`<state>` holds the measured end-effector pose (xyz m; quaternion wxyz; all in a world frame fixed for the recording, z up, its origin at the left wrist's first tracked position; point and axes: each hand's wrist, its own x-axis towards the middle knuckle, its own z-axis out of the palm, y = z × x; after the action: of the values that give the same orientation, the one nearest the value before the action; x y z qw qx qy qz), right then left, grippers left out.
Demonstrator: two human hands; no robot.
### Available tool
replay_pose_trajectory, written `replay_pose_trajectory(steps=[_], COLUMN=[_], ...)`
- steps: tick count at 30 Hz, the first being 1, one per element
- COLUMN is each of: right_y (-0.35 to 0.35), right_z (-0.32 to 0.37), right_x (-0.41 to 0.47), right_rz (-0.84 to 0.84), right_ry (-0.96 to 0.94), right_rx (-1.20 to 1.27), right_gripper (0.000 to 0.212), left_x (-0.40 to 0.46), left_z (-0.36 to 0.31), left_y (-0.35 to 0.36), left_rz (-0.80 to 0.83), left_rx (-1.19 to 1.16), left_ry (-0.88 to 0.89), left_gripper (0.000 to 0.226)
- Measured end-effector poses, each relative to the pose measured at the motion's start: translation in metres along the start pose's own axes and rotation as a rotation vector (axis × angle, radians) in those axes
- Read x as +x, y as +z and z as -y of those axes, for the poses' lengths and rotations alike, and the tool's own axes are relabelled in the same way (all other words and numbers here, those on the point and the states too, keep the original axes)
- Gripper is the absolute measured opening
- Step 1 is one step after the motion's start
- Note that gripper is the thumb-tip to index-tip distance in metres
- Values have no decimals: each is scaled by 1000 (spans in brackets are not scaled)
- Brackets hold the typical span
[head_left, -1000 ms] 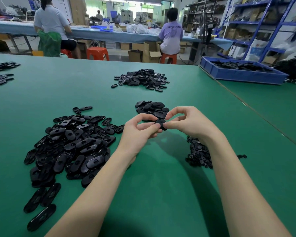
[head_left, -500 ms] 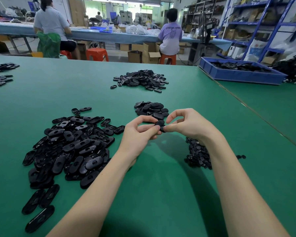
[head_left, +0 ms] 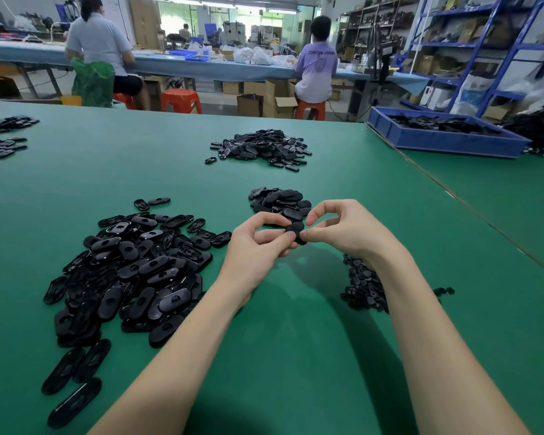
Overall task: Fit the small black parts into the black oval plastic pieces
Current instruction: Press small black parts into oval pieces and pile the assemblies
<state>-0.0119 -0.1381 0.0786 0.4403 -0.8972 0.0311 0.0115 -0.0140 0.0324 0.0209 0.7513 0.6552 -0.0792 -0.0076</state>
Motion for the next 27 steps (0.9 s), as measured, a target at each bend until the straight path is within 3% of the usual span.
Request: replay_pose_trajectory(steps=[13, 19, 27], right_y=[-4, 0, -1], right_z=[-3, -7, -7], right_x=[0, -3, 0], right_rz=[46, 143, 138], right_ry=[68, -7, 7], right_rx=[-16, 94, 112], right_gripper=[28, 17, 11], left_x=[-2, -1, 2], left_z=[-5, -5, -3], left_y=[0, 0, 1], left_rz=[50, 35, 22], left_rx=[-32, -75, -148], left_ry=[-52, -114, -162], left_gripper=[20, 20, 17])
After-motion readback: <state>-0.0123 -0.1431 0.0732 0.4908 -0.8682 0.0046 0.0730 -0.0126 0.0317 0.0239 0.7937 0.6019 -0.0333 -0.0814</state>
